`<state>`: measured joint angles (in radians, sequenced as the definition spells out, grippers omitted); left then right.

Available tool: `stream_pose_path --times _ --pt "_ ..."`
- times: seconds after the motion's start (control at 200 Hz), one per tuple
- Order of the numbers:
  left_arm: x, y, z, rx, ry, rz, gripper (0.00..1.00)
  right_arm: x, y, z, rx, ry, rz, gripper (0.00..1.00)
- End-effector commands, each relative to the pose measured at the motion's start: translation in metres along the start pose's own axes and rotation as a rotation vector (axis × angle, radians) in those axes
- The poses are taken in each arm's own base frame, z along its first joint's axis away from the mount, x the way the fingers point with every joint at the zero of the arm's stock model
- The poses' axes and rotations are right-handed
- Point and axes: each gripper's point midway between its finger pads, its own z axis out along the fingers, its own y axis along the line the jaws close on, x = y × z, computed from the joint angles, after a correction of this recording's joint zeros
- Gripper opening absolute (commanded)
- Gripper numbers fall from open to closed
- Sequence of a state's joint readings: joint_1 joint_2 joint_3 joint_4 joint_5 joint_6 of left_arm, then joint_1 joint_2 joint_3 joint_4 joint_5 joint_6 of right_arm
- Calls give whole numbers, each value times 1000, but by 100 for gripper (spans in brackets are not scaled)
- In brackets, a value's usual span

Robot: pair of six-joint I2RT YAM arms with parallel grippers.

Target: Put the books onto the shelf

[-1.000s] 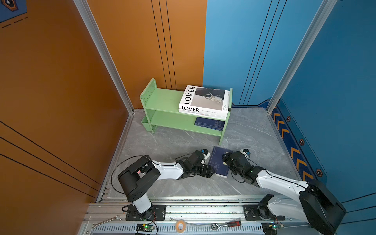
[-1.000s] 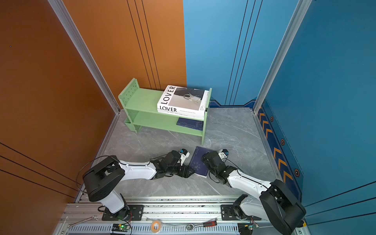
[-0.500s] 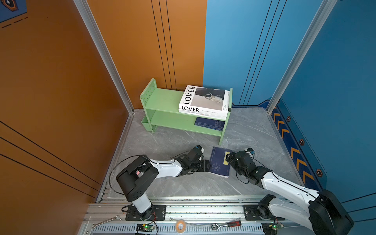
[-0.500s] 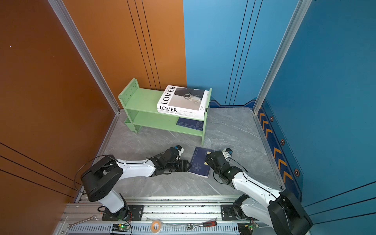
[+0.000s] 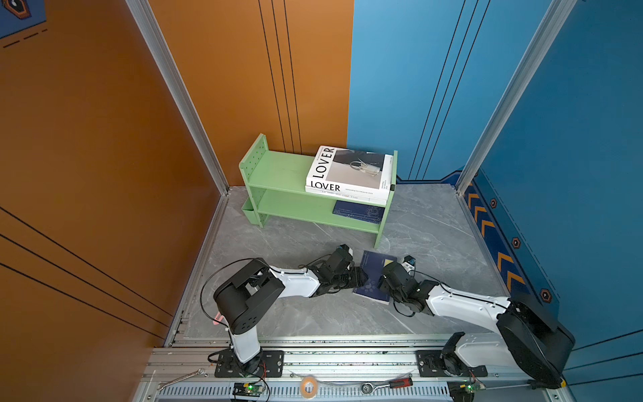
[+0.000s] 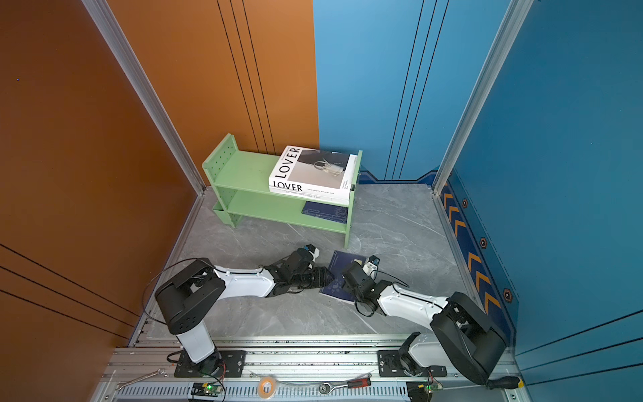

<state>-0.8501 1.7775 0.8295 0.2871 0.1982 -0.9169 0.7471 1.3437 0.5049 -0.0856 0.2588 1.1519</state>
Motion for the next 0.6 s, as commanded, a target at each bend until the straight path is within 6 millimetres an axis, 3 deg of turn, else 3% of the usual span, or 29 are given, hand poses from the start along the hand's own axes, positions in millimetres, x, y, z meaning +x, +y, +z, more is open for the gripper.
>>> stream_pose_path --times 0.0,0.155,0.305,0.471,0.596 --pt "36 25 12 -59 129 -88 64 9 -9 6 47 18 -21 52" --pt "34 4 13 84 137 -189 62 13 -7 11 40 31 -32 49" --pt "18 -21 2 288 94 -291 58 17 -5 15 34 49 -46 48" --pt "-2 -31 -17 426 39 -376 57 23 0 18 15 70 -56 47" --pt "-4 -28 -22 448 24 -413 57 25 4 18 0 70 -61 47"
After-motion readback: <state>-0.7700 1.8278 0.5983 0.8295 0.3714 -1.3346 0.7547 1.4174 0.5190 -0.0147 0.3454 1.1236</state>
